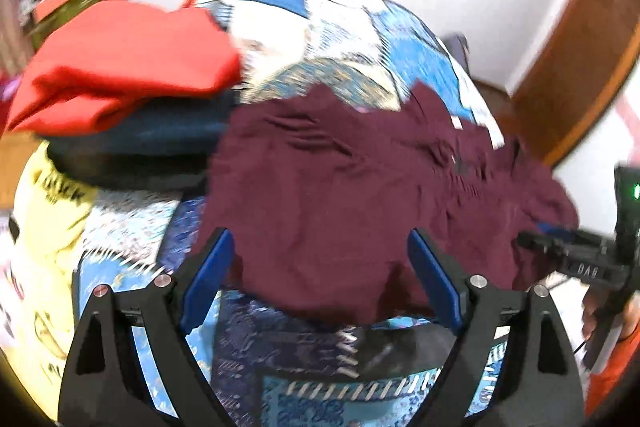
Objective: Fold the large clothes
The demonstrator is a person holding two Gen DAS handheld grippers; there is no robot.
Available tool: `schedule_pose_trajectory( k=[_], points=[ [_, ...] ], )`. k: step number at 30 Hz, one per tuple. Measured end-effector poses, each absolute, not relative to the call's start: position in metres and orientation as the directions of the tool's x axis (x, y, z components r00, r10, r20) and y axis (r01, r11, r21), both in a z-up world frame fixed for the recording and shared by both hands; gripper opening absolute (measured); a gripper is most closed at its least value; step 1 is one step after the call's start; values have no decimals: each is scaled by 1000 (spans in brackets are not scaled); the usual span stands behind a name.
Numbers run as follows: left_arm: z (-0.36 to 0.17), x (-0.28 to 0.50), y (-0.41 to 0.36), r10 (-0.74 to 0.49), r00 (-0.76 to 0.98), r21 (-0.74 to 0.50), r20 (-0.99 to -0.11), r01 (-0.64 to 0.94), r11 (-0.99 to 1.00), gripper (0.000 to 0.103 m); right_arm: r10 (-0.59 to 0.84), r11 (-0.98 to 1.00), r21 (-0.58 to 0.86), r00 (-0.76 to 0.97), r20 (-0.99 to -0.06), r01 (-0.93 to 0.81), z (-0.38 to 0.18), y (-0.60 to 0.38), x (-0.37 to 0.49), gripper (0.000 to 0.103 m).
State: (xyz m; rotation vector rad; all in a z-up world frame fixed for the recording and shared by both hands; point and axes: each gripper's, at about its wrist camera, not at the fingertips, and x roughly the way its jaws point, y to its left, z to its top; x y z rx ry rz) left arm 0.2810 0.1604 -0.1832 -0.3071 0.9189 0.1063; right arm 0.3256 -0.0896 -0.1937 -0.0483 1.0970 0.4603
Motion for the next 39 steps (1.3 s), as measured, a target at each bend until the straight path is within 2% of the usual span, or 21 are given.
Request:
schedule_pose_trajectory(
  k=[3,6,11,15,18,25,27,33,35,37,38,39],
  points=[
    [-179,267,186,-74,614,-312,-786,-291,904,88,355,899,187,408,-841,-397,-177,-87,321,59],
    [-186,251,207,-163,635,-452,-755,-326,830,88,382,889,196,434,-816,-414,-165,-82,316,59],
    [-225,245,217,-318,618,-623,-719,-371,688,88,363,885,163,430,-827,-436,-172,-66,314,59],
    [-258,248,220,-475,628,-777,-616,-386,497,88,333,883,139,390,-859,-448,-193,-58,314,59],
    [-276,257,220,-492,624,-790,-608,-414,452,88,307,884,125,357,-882,-451,-211,-54,315,59],
    [-297,290,217,-460,633,-779,-623,-446,442,89,332,877,145,357,-873,-458,-214,-58,316,60],
    [-300,299,215,-444,639,-773,-628,-447,450,92,346,877,167,350,-871,-451,-216,-58,317,61],
    [-302,320,203,-370,646,-729,-667,-465,503,92,363,876,191,345,-866,-443,-218,-59,317,61],
    [-300,323,199,-319,656,-708,-684,-491,508,87,353,879,181,345,-870,-441,-216,-57,316,61],
    [-297,320,196,-264,647,-666,-716,-519,536,65,342,882,173,343,-875,-438,-215,-55,315,61],
    [-292,321,191,-236,646,-644,-726,-520,561,60,336,884,169,341,-878,-437,-213,-55,315,61],
    [-288,321,187,-229,648,-637,-727,-510,578,46,329,885,163,339,-881,-437,-212,-55,314,61]
  ],
)
